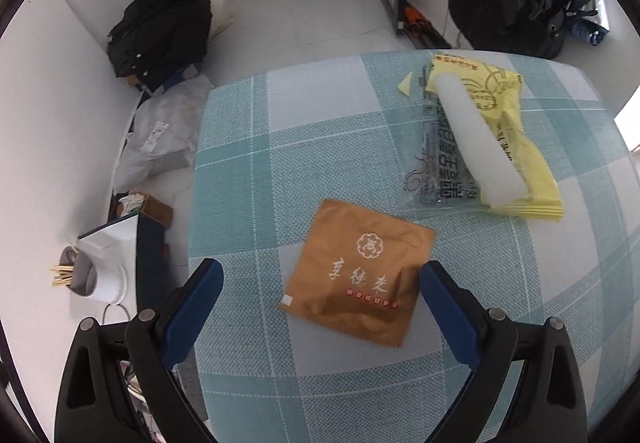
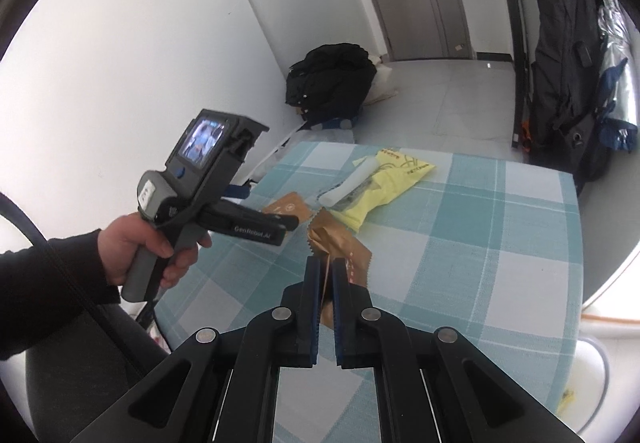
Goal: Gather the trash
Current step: 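Grasp the other brown packet with the left tool while the right holds its packet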
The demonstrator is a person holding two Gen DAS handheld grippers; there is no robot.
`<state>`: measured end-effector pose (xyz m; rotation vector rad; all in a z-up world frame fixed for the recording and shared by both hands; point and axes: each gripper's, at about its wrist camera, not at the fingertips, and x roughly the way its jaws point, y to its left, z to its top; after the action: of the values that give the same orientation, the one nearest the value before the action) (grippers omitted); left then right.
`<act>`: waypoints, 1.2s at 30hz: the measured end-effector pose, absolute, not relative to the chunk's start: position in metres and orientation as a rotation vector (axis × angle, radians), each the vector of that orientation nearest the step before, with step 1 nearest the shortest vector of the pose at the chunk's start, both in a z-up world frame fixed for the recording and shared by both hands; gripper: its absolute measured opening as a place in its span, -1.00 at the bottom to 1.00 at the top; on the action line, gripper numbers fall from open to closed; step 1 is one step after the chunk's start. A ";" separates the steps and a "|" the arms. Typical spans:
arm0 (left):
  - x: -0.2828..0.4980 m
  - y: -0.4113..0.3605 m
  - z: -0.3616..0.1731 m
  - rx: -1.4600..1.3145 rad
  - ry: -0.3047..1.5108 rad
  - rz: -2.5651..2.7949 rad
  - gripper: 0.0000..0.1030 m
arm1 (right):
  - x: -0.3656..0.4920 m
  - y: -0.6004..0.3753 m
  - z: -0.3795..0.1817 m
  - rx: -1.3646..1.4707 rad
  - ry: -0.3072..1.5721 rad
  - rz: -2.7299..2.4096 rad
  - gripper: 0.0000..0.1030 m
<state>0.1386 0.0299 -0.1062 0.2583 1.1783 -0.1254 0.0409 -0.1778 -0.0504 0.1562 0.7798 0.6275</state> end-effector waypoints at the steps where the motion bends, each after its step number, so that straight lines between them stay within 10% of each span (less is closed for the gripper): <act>1: 0.139 0.032 -0.107 0.238 1.184 -0.139 0.86 | 0.040 -0.181 -0.049 0.166 0.775 0.627 -0.91; 10: 0.136 0.025 -0.097 0.212 1.196 -0.270 -0.10 | 0.037 -0.188 -0.044 0.177 0.753 0.627 -0.91; 36: 0.098 0.024 -0.079 0.067 1.207 -0.239 -0.93 | 0.027 -0.183 -0.041 0.167 0.734 0.618 -0.91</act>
<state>0.0975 0.0240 -0.0790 0.0674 1.2074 -0.2391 0.0268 -0.1830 -0.0413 0.1668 0.7344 0.6177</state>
